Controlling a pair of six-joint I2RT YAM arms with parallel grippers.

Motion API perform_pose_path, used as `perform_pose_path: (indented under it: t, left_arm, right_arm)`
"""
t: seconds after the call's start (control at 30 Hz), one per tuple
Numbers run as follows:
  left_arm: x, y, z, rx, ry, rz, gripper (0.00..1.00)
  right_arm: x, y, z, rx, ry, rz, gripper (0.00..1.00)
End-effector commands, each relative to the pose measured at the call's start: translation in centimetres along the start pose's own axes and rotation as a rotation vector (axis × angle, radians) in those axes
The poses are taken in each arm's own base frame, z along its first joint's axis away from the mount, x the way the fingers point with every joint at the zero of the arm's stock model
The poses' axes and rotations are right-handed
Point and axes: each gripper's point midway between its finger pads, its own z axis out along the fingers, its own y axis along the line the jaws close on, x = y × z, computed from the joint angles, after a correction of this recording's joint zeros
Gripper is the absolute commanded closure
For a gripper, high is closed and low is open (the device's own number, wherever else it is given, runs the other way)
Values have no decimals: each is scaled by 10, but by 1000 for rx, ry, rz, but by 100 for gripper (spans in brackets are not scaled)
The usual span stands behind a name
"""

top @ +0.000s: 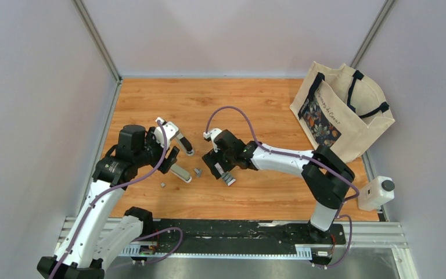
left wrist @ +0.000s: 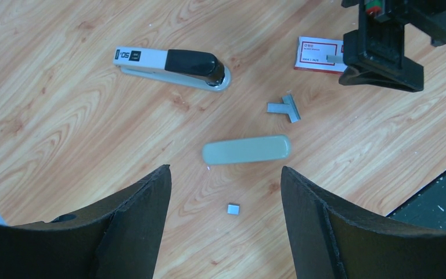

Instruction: Unload the staples from the stapler

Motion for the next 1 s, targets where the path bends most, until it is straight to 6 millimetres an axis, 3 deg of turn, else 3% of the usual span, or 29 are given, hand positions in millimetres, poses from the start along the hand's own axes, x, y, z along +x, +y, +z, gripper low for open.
perform_pose_path:
  t: [0.0,0.27,0.43,0.97]
  left_arm:
    - [-14,3,-9,-14,-38,25,23]
    - [-17,5,-10,-20,-45,30,23]
    - [-19,7,-9,-26,-48,25,23]
    - [-14,11,-6,-45,-32,47,23]
  right_arm:
    - [-11,4,9,-25,5,-62,2]
    - [2,-7,27,21,55,-108,7]
    - [7,-6,32,4,75,-141,15]
    - [63,9,11,-127,226,-365,53]
